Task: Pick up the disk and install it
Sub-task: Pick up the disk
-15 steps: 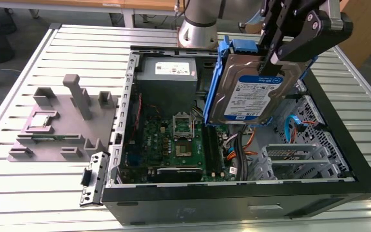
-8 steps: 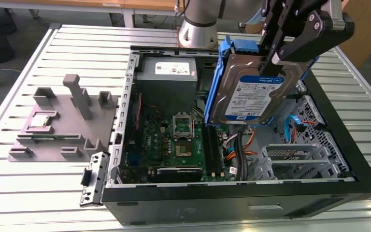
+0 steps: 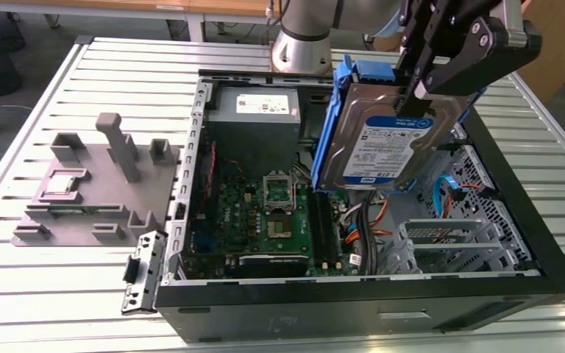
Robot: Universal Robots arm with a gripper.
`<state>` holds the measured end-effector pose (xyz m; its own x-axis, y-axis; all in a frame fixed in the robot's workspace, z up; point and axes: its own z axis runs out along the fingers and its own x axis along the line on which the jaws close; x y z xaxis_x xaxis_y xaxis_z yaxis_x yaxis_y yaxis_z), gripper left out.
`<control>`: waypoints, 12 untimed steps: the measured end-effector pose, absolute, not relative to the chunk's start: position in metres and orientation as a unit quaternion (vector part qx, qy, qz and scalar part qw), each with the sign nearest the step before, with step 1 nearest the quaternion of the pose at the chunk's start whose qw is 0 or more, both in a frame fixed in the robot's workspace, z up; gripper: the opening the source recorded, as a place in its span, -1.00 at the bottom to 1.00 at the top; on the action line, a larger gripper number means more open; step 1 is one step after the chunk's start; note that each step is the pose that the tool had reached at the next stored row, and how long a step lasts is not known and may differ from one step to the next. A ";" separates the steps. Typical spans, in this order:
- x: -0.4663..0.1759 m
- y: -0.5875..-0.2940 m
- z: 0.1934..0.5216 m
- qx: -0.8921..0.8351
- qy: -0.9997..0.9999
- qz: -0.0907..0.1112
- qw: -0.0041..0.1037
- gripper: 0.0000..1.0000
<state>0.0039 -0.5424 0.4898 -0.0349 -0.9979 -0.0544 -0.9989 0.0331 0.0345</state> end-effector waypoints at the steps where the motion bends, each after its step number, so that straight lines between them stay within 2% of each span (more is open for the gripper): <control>1: 0.004 -0.543 0.490 -0.695 0.719 0.031 0.008 -0.30; 12: 0.004 -0.546 0.490 -0.695 0.719 0.031 0.008 -0.30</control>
<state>0.0039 -0.5457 0.4899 -0.0350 -0.9979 -0.0544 -0.9989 0.0331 0.0346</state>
